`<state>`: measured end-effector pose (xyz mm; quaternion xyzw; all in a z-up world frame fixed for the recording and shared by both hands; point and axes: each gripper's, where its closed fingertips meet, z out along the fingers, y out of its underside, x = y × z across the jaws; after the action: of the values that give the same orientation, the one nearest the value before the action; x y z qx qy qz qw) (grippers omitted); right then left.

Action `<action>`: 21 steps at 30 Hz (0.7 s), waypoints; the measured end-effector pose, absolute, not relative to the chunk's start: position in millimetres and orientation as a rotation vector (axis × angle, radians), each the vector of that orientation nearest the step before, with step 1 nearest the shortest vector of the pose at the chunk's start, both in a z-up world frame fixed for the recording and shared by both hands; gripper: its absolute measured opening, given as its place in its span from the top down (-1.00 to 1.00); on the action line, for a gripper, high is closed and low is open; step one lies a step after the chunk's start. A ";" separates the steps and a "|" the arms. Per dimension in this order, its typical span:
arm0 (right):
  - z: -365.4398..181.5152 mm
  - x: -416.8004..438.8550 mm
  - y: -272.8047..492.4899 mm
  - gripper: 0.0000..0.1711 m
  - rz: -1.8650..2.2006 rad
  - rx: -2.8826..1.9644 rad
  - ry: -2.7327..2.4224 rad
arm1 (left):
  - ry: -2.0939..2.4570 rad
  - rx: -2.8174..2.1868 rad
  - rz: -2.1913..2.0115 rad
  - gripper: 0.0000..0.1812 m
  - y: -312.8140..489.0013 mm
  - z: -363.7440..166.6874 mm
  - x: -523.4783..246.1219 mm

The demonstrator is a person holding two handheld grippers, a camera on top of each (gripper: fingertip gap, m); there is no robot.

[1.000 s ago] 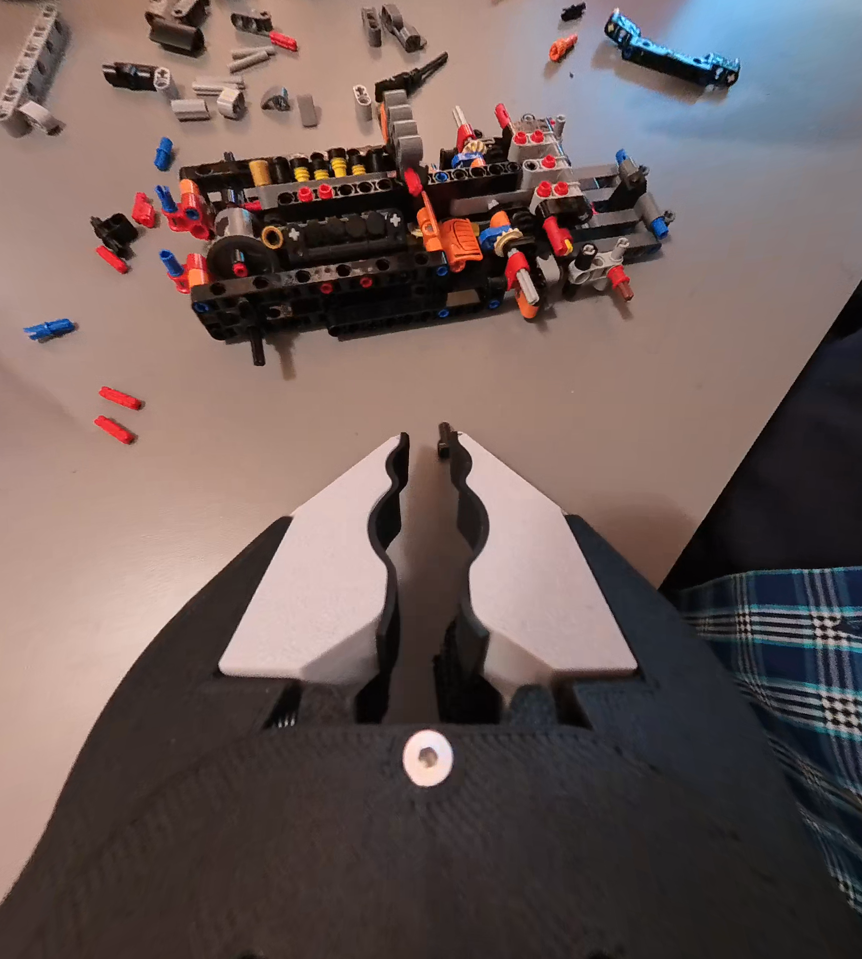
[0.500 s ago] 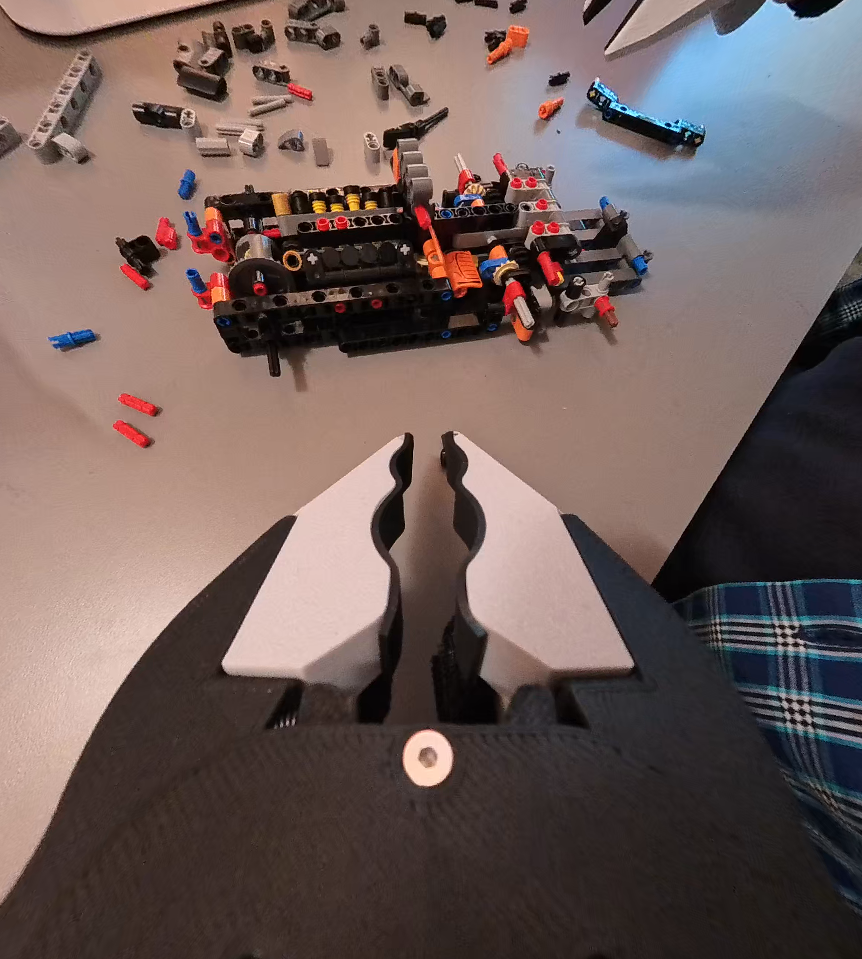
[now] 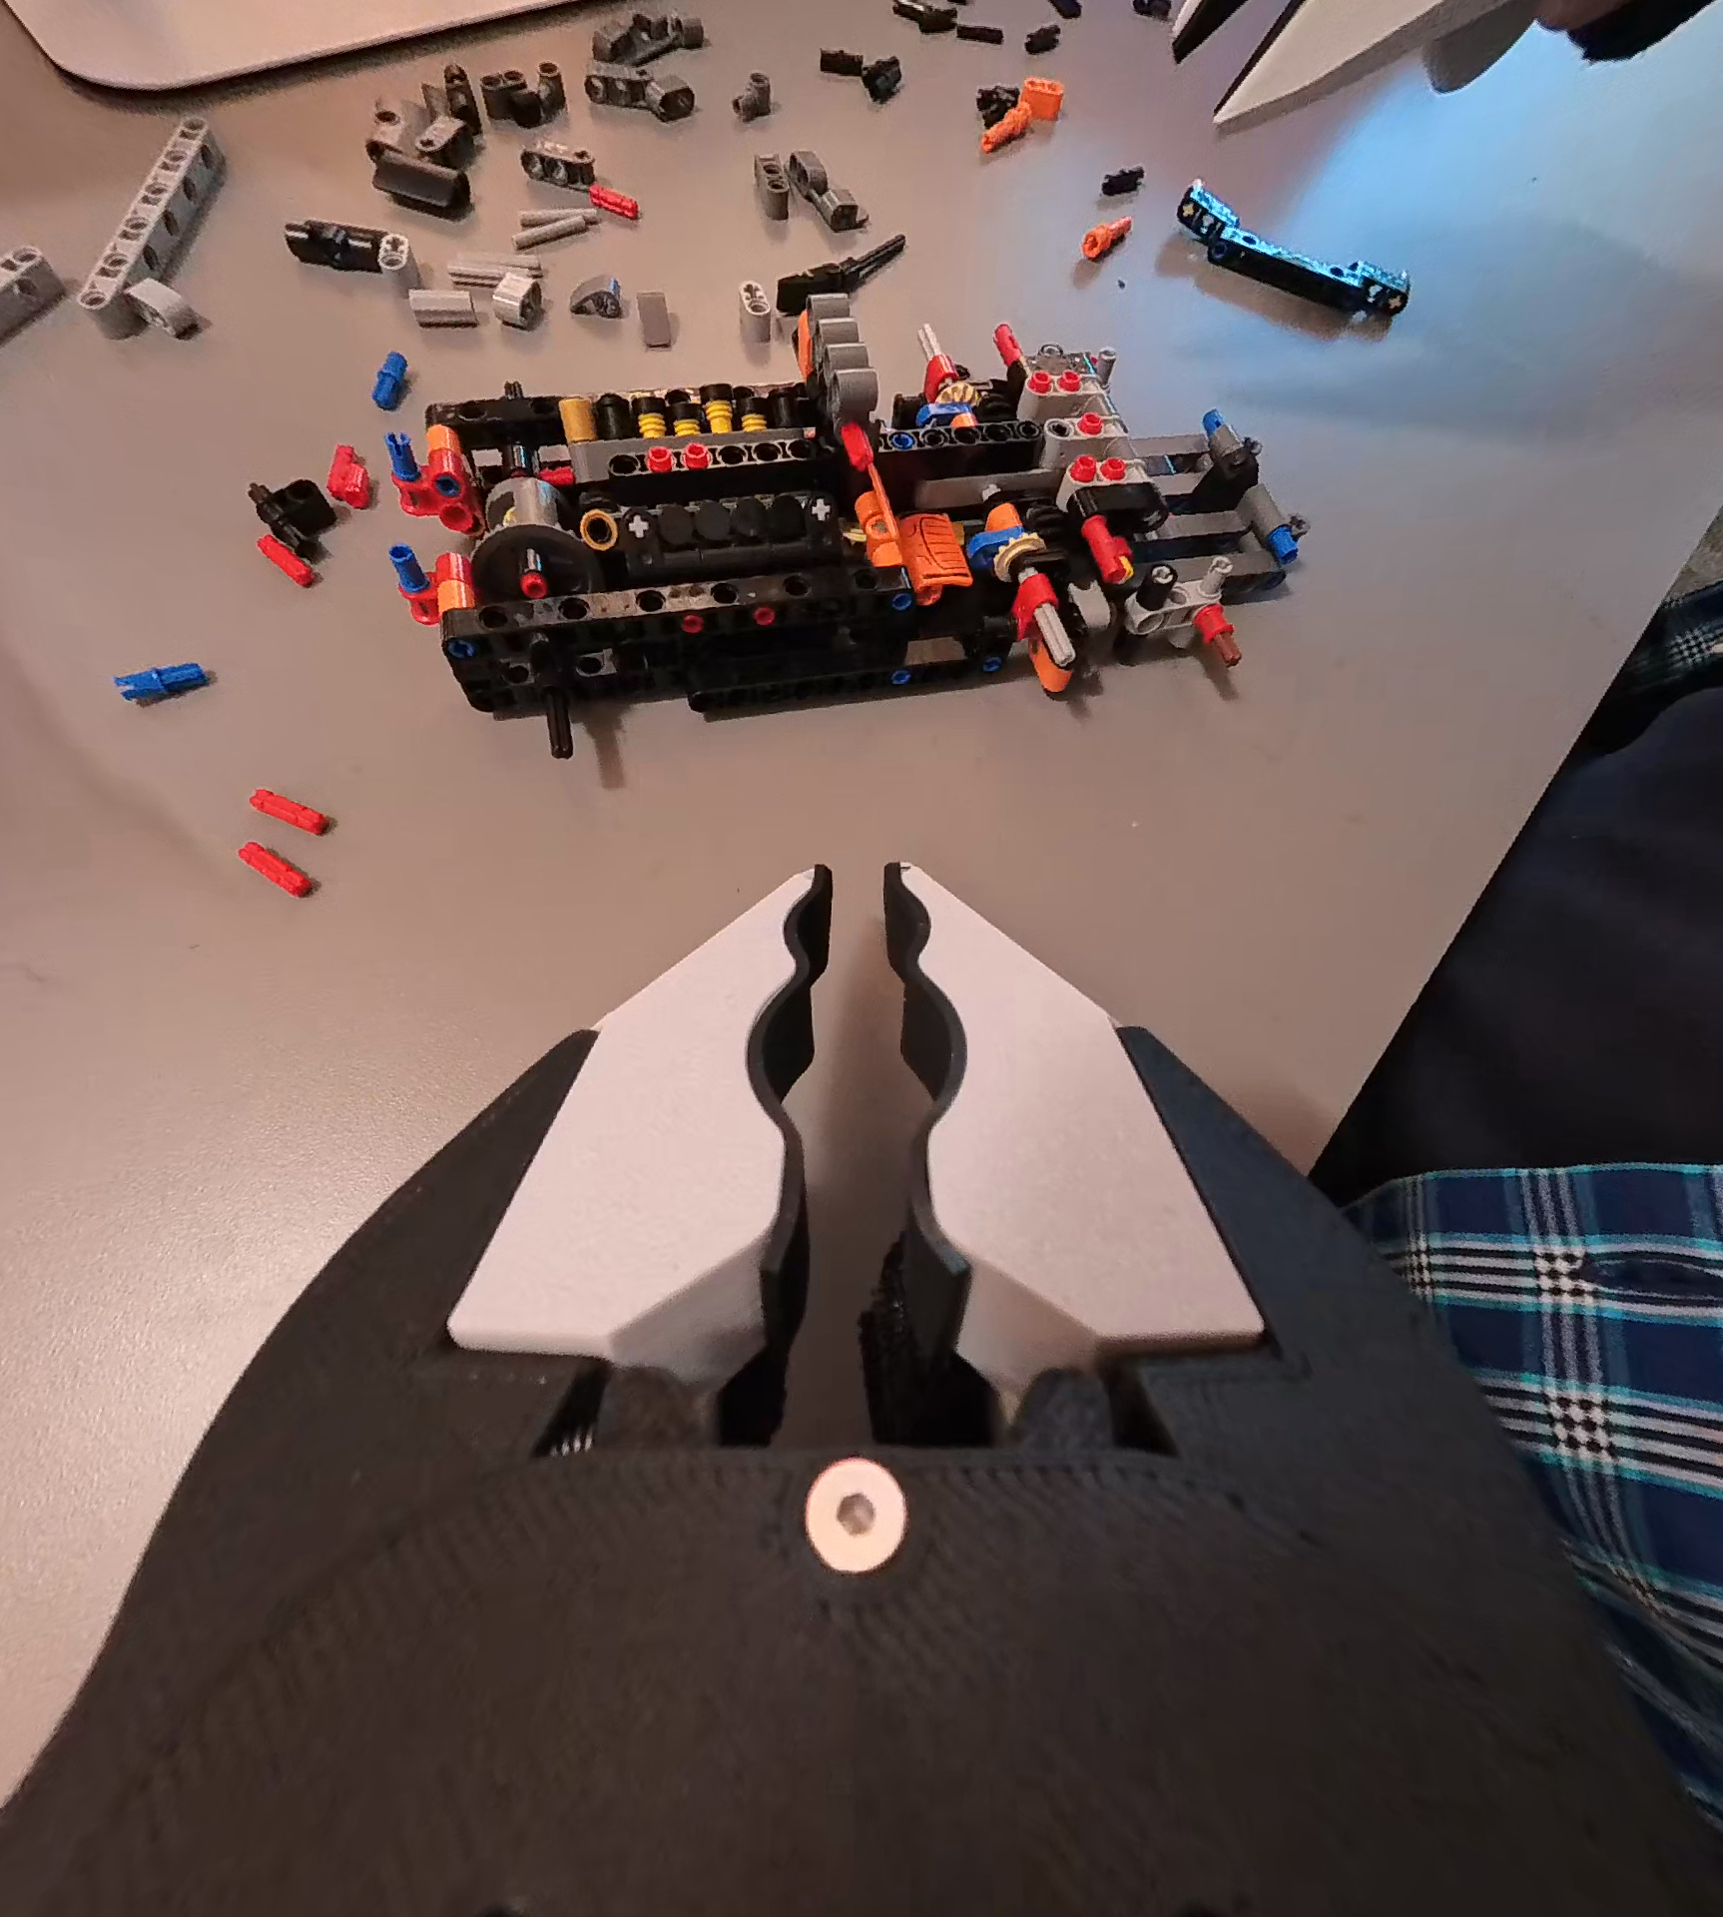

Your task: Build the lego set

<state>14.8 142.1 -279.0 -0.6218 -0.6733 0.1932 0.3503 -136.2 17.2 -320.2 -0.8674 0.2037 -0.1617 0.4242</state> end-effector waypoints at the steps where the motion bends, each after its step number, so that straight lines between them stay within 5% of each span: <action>1: -278.9 15.9 142.9 0.83 0.498 -1.612 -1.741 | 0.509 -2.170 -0.404 0.90 17.3 -320.1 -136.2; 21: -277.8 18.2 147.5 0.83 0.491 -1.619 -1.719 | 0.498 -2.154 -0.396 1.00 19.0 -315.8 -139.1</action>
<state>18.2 147.5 -277.8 -0.6271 -0.6658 0.1900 0.3567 -139.1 19.0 -315.8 -0.8644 0.2000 -0.1589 0.4330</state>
